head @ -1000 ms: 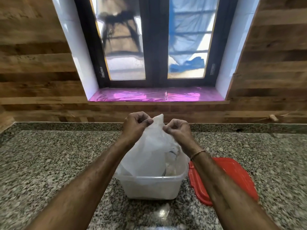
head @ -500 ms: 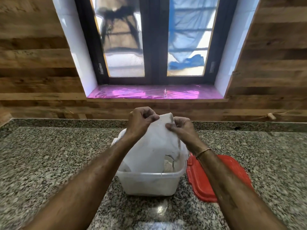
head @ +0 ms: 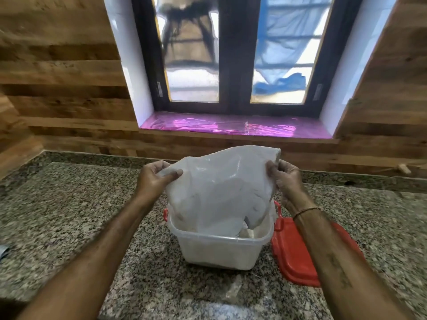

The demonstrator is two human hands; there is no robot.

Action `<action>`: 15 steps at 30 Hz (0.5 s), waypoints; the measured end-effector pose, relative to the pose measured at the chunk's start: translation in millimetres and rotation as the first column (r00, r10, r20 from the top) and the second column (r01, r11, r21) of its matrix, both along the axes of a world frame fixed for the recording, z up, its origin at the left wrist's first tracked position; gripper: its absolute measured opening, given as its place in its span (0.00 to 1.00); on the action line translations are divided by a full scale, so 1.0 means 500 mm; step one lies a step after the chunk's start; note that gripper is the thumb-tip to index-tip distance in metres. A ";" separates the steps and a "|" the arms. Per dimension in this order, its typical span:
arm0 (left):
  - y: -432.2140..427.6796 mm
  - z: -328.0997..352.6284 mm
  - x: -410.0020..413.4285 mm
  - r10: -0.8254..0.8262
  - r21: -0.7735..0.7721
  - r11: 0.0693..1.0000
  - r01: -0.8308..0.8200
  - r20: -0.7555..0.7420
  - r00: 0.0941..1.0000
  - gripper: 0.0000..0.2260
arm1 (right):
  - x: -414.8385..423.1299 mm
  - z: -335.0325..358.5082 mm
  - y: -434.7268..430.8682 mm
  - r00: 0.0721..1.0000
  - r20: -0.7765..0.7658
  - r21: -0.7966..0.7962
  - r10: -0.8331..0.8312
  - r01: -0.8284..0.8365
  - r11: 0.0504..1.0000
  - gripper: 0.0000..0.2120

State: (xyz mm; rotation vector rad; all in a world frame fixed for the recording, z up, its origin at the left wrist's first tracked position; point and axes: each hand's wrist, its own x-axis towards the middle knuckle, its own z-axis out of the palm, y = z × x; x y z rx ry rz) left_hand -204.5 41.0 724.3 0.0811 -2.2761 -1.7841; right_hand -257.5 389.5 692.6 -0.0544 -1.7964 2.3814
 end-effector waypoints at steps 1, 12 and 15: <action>0.001 0.005 -0.001 0.051 -0.025 0.998 -0.053 -0.045 0.998 0.13 | -0.002 -0.002 0.001 1.000 -0.008 0.010 -0.026 0.026 1.000 0.03; -0.021 -0.030 -0.026 -0.400 0.241 0.901 0.360 0.141 0.906 0.39 | 0.003 -0.016 0.008 0.995 0.030 -0.039 -0.093 0.094 0.995 0.07; -0.002 -0.071 -0.027 -0.229 0.341 0.923 0.180 0.110 0.967 0.28 | 0.017 -0.010 0.014 1.000 -0.011 -0.051 0.009 -0.009 0.999 0.09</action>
